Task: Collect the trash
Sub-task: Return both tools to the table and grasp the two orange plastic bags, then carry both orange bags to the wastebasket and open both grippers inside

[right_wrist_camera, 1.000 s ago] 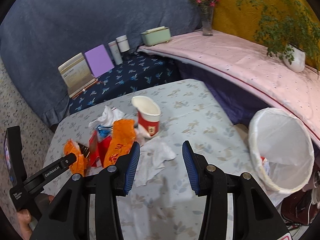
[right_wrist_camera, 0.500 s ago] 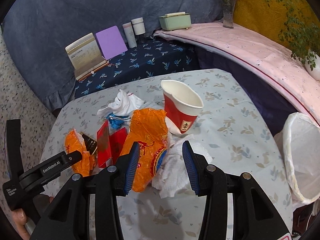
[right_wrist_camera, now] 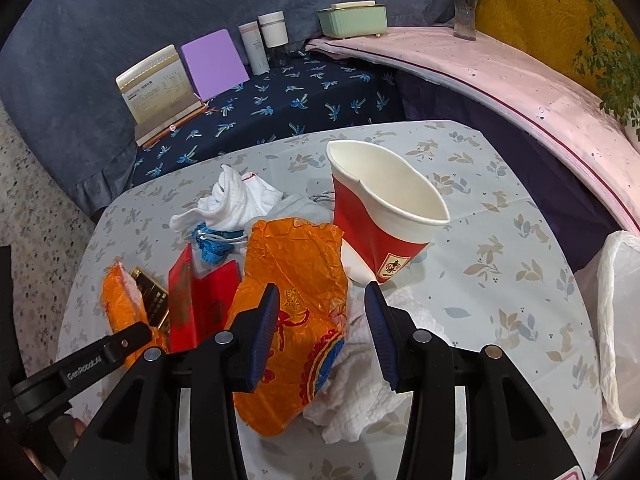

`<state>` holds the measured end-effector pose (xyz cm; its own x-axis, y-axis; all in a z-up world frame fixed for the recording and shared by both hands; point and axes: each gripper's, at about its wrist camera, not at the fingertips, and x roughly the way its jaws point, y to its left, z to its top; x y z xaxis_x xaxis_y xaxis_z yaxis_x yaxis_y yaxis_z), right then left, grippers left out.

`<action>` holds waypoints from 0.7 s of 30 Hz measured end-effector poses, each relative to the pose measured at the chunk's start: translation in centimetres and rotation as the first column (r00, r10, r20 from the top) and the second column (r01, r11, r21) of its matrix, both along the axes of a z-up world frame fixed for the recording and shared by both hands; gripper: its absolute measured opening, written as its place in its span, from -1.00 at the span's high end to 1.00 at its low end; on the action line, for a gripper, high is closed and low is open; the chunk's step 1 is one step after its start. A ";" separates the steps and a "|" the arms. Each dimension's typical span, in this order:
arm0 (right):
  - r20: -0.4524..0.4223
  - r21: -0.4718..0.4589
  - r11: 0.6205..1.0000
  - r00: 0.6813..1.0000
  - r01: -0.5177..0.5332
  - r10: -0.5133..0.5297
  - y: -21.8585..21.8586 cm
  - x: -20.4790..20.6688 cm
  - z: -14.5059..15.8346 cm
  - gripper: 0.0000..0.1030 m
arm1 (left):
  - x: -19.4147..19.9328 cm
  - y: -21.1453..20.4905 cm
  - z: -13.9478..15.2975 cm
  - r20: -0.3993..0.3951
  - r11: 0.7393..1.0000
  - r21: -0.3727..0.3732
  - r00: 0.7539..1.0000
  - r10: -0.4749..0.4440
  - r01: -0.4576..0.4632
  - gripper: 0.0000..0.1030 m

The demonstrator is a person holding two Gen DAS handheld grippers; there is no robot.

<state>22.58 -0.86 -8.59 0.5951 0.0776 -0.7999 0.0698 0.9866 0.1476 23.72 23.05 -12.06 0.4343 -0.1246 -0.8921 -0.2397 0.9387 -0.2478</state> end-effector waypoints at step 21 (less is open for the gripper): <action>0.043 0.046 0.998 0.998 -0.039 0.037 1.0 -1.7 2.1 0.85 | -2.4 -0.1 3.2 0.086 0.999 -0.035 0.996 -0.036 0.039 0.62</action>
<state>20.86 0.18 -6.53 0.6243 0.1376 -0.7690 0.0248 0.9804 0.1956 21.31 22.95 -8.81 0.5035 -0.1741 -0.8463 -0.1810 0.9365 -0.3003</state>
